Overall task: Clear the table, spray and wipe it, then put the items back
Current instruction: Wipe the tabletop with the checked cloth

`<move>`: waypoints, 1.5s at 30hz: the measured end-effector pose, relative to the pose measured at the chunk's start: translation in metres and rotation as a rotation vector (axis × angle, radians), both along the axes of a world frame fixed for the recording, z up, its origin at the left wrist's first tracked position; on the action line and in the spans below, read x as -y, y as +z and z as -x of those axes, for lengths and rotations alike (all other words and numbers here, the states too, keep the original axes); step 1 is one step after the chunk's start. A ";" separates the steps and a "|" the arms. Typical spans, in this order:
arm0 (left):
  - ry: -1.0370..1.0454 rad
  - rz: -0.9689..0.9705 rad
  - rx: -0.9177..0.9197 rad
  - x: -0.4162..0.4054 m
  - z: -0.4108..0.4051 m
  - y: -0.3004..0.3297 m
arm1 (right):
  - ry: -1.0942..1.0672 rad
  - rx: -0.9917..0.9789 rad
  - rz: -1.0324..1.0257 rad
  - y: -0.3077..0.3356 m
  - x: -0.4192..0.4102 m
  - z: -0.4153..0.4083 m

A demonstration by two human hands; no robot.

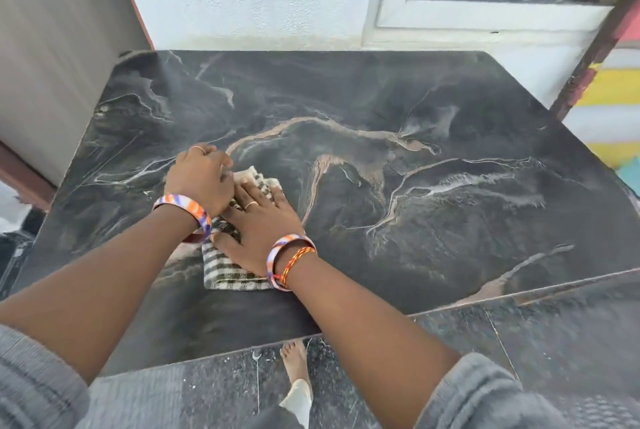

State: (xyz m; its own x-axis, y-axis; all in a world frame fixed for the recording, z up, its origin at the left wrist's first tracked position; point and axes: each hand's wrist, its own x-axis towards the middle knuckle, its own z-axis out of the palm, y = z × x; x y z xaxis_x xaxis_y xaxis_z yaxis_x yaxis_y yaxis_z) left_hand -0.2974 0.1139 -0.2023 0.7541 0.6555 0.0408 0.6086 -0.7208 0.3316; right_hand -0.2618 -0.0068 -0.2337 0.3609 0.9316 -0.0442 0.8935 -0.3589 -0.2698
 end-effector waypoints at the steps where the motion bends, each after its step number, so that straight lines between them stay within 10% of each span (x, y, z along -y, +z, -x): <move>1: -0.004 0.002 0.001 -0.004 -0.016 -0.001 | -0.019 -0.016 -0.005 -0.001 -0.007 -0.018; 15: -0.015 0.054 0.040 -0.062 -0.186 -0.015 | -1.107 -0.017 0.129 0.004 0.047 -0.306; 28: 0.264 -0.026 0.077 -0.077 -0.242 -0.009 | -0.050 0.069 0.009 0.003 -0.118 -0.302; 45: -0.112 -0.038 0.100 0.110 -0.437 -0.004 | -0.908 -0.030 0.092 0.001 0.112 -0.633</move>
